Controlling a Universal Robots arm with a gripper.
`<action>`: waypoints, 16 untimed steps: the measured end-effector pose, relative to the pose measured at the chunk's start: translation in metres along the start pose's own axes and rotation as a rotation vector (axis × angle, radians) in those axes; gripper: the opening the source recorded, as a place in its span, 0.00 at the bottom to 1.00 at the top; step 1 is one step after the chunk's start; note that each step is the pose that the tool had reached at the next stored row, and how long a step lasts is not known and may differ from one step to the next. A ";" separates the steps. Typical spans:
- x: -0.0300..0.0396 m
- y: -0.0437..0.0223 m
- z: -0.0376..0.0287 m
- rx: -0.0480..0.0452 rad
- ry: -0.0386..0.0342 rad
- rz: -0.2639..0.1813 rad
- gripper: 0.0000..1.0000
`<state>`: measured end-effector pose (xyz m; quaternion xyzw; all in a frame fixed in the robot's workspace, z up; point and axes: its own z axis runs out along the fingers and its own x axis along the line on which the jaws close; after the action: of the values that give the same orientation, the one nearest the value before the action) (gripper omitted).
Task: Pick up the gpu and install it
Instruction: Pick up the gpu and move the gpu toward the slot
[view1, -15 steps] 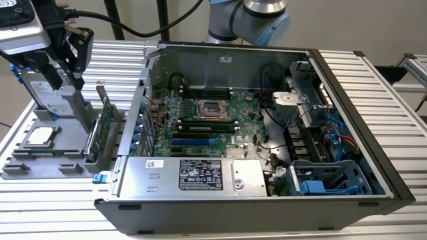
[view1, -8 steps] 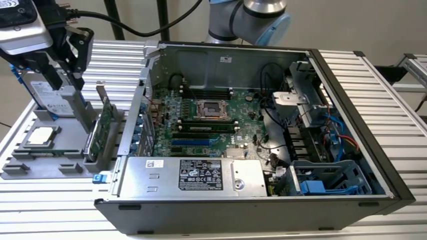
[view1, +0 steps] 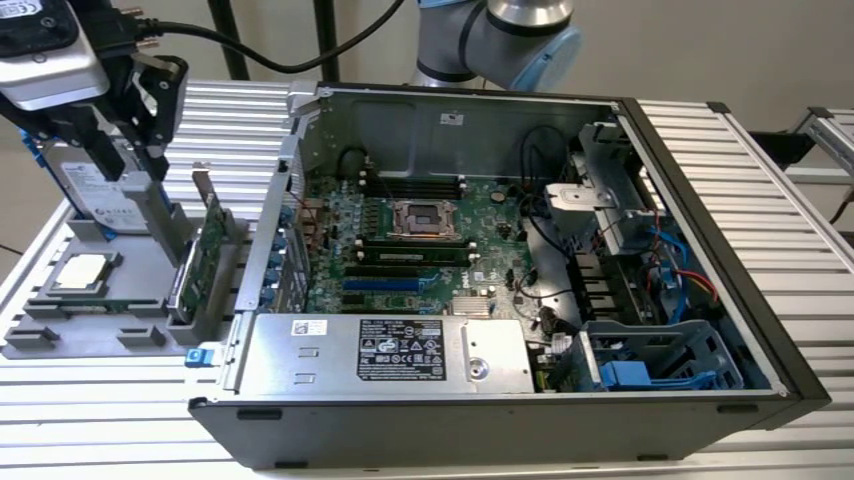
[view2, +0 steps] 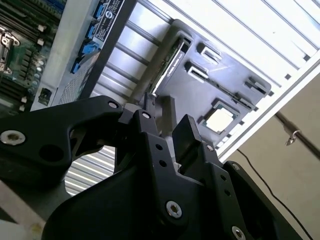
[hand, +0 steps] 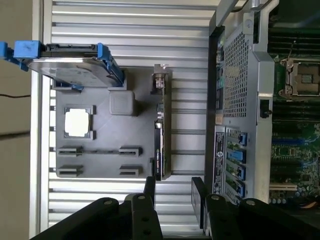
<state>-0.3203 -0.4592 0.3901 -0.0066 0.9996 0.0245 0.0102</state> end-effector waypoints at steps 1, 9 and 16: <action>0.0000 0.0000 0.0001 0.0000 0.0001 -0.002 1.00; 0.0000 0.0000 0.0008 -0.0001 0.0005 -0.009 1.00; 0.0001 -0.0001 0.0016 -0.0003 0.0007 -0.014 1.00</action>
<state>-0.3203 -0.4592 0.3885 -0.0135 0.9996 0.0246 0.0100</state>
